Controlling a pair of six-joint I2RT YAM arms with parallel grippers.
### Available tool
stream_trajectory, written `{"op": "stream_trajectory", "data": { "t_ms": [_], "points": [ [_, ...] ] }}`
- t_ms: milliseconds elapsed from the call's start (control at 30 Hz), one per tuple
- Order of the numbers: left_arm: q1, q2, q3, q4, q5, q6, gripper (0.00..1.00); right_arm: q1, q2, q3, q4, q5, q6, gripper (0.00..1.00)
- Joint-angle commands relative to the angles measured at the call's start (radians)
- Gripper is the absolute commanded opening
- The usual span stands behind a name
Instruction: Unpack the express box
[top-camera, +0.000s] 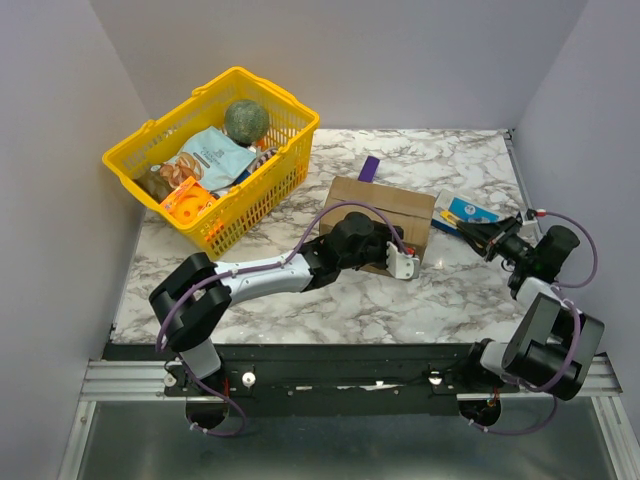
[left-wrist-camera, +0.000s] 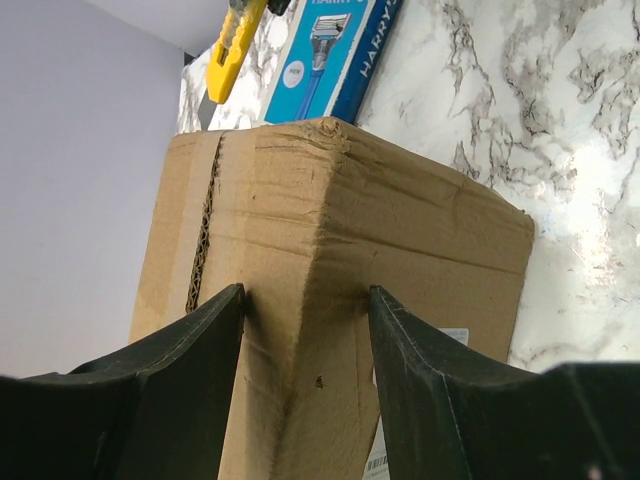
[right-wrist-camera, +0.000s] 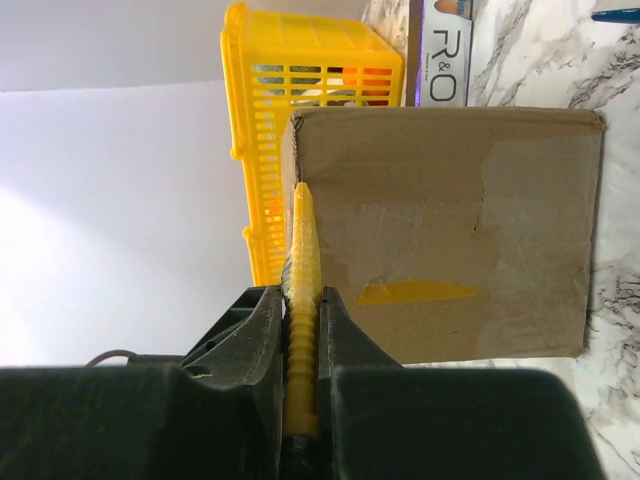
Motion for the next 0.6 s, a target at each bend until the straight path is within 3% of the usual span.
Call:
{"op": "stream_trajectory", "data": {
  "t_ms": [0, 567],
  "points": [
    [0.002, 0.033, 0.022, 0.005, -0.052, -0.019, 0.60, 0.006, -0.046, 0.012, -0.127, -0.091, -0.080, 0.01],
    [0.002, 0.047, 0.031, 0.010, -0.113, -0.030, 0.60, -0.013, -0.154, 0.026, -0.405, -0.131, -0.223, 0.00]
  ]
}}
